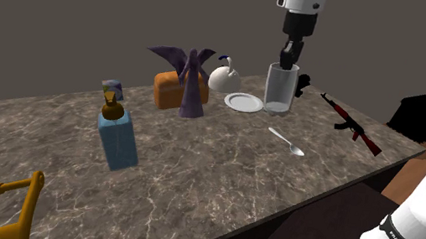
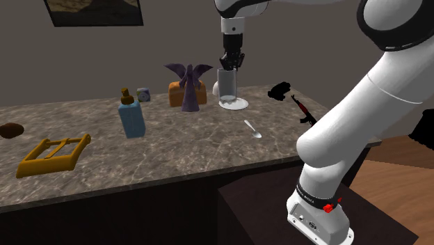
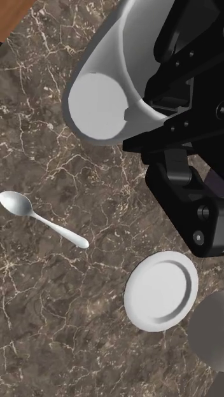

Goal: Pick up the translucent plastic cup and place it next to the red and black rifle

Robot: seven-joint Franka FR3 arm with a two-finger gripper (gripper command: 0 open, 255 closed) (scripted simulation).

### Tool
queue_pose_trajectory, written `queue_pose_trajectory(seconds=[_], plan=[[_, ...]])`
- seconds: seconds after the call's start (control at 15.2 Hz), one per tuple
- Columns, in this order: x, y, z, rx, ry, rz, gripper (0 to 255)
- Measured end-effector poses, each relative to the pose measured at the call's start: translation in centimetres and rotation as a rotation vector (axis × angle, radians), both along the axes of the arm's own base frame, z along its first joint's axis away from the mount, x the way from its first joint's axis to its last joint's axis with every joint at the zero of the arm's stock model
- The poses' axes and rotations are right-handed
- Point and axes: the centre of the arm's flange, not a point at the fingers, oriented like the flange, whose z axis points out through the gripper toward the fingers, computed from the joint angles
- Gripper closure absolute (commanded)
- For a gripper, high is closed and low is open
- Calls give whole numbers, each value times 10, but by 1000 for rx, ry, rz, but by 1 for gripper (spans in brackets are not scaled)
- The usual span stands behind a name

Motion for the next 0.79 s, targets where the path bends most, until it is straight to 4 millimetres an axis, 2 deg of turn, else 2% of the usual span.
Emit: queue_pose_trajectory(seconds=[0.79], plan=[[-83, -138, 0, 1, -1, -1, 255]])
